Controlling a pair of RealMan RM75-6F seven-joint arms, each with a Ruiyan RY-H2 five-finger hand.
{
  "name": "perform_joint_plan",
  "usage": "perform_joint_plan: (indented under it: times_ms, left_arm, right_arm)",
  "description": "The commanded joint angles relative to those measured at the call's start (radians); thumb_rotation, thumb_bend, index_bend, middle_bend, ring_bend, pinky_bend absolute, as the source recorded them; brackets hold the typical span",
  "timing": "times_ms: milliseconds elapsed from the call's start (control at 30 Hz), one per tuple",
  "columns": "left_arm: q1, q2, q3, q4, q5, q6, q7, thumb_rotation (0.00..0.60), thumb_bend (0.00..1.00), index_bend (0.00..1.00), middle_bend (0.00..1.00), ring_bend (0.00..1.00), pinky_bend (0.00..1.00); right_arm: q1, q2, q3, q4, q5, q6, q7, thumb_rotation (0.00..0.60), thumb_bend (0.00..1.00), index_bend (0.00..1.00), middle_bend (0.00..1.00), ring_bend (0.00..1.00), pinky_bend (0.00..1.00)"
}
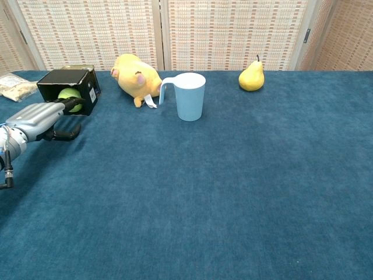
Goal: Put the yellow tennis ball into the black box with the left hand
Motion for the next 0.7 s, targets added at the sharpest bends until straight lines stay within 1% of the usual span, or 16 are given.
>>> perform_joint_plan:
  times_ms: [33,433,633,667,700]
  left_arm:
    - [-0.002,0.005,-0.001,-0.006,-0.003,0.005,0.000,0.181,0.52,0.00,0.00,0.00,0.00]
    - [0.015,0.027,0.008,-0.051,-0.018,-0.004,0.023,0.184,0.51,0.00,0.00,0.00,0.00]
    - [0.050,0.046,0.026,-0.085,-0.011,0.030,0.026,0.183,0.51,0.00,0.00,0.00,0.00]
    - [0.066,0.061,0.036,-0.106,-0.006,0.038,0.036,0.177,0.51,0.00,0.00,0.00,0.00]
    - [0.083,0.078,0.045,-0.130,-0.004,0.041,0.056,0.152,0.52,0.00,0.00,0.00,0.00]
  right_arm:
    - [-0.001,0.000,-0.001,0.004,-0.004,0.004,0.006,0.506,0.00,0.00,0.00,0.00,0.00]
    - [0.001,0.000,-0.007,0.009,-0.020,0.007,0.014,0.506,0.00,0.00,0.00,0.00,0.00]
    - [0.003,0.000,-0.009,0.008,-0.022,0.004,0.015,0.506,0.00,0.00,0.00,0.00,0.00]
    - [0.004,0.001,-0.010,0.008,-0.023,0.001,0.016,0.507,0.00,0.00,0.00,0.00,0.00]
    - [0.005,0.001,-0.010,0.007,-0.025,0.000,0.016,0.508,0.00,0.00,0.00,0.00,0.00]
